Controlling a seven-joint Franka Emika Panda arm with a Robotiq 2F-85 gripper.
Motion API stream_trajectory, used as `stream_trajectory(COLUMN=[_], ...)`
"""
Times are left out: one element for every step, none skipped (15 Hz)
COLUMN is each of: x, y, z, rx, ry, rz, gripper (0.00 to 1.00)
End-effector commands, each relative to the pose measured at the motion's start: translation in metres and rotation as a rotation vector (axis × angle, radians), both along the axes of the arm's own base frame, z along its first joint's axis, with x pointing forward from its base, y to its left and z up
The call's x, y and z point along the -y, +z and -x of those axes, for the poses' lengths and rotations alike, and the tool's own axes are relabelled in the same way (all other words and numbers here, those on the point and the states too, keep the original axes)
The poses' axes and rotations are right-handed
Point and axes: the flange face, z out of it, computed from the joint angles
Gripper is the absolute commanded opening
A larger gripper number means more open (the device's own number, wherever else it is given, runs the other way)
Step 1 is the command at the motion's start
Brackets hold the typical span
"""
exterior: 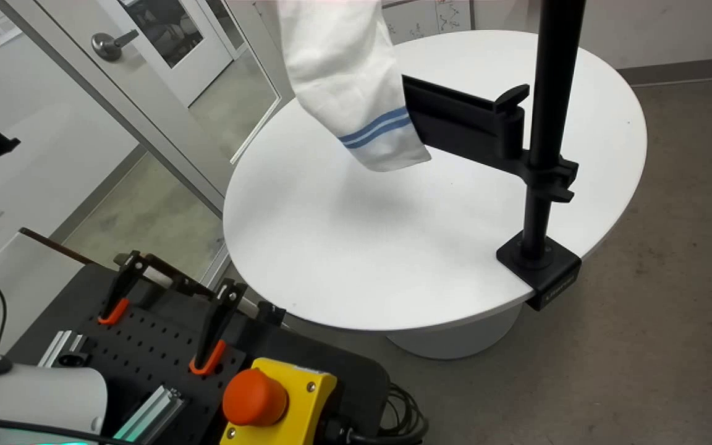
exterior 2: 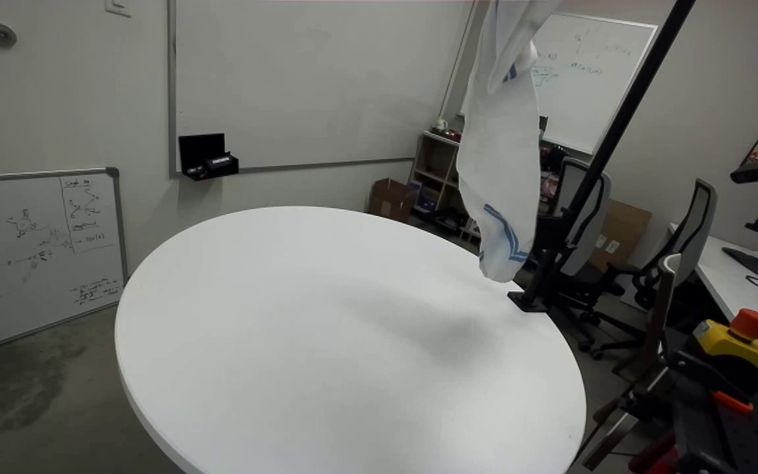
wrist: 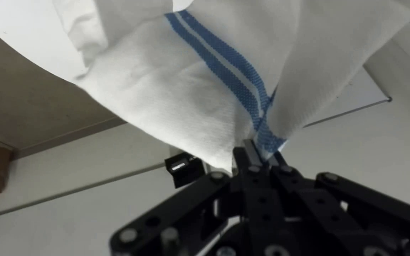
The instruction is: Put the white towel on the table
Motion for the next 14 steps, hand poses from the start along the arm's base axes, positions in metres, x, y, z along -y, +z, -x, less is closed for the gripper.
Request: stream_trajectory(x=[-0.032,-0.041,-0.048,-0.055,-0.059,-0.063,-0.064,-0.065,-0.065,-0.065,-0.064,-0.063,-0.068,-0.068], y=[0.044,0.053,0.063,0.071,0.076,0.081,0.084,0.085,0.087,0.087,0.088,0.088,0.053,0.047], z=[0.024,0.03,0.037,0.043,0.048,0.052,0.057,0.061,0.065,0.068,0.071,0.074,0.062,0.061], rx=[0.058,0.071,0.081,0.088,0.089,0.081,0.059,0.041,0.018,-0.001,-0.021,-0.04,-0.066,-0.081], ry=[0.133,0.16,0.19,0.215,0.234,0.249,0.258,0.261,0.266,0.27,0.27,0.269,0.271,0.268], rz=[-0.037,-0.045,-0.05,-0.055,-0.058,-0.058,-0.052,-0.046,-0.039,-0.033,-0.024,-0.014,-0.011,-0.005], gripper=[0.0,0.0,0.0,0.0,0.0,0.0,0.0,0.0,0.0,0.0,0.0,0.0,0.0,0.0])
